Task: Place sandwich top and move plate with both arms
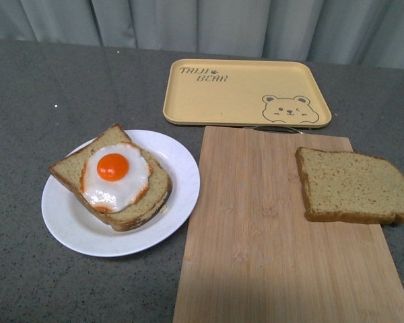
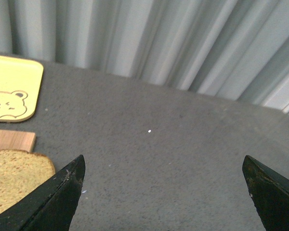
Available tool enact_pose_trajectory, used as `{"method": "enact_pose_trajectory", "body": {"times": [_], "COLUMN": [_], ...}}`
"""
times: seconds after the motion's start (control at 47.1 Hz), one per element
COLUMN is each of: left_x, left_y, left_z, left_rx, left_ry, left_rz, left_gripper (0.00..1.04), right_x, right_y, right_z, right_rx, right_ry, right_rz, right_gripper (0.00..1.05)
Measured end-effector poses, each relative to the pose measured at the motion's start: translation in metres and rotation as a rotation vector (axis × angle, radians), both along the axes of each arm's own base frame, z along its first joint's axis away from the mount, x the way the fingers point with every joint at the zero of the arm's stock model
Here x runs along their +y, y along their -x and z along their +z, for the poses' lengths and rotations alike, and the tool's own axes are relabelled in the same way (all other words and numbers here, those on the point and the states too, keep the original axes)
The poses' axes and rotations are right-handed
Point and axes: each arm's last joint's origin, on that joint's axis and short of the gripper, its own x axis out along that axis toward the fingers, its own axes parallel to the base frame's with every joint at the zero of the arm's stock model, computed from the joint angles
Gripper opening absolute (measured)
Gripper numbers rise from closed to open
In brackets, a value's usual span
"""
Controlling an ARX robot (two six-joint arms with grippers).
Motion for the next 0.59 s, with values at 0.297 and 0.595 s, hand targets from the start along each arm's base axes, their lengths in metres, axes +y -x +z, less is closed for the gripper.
{"method": "enact_pose_trajectory", "body": {"times": [0.297,0.595], "left_x": [0.000,0.000], "left_y": [0.000,0.000], "left_z": [0.000,0.000], "left_rx": [0.000,0.000], "left_ry": [0.000,0.000], "left_rz": [0.000,0.000], "left_gripper": [0.98,0.98], "right_x": [-0.027,-0.059], "right_y": [-0.056,-0.095], "right_z": [-0.024,-0.061], "right_rx": [0.328,0.582], "right_ry": [-0.312,-0.704], "right_rz": [0.080,0.193], "right_gripper": [0.95,0.95]}}
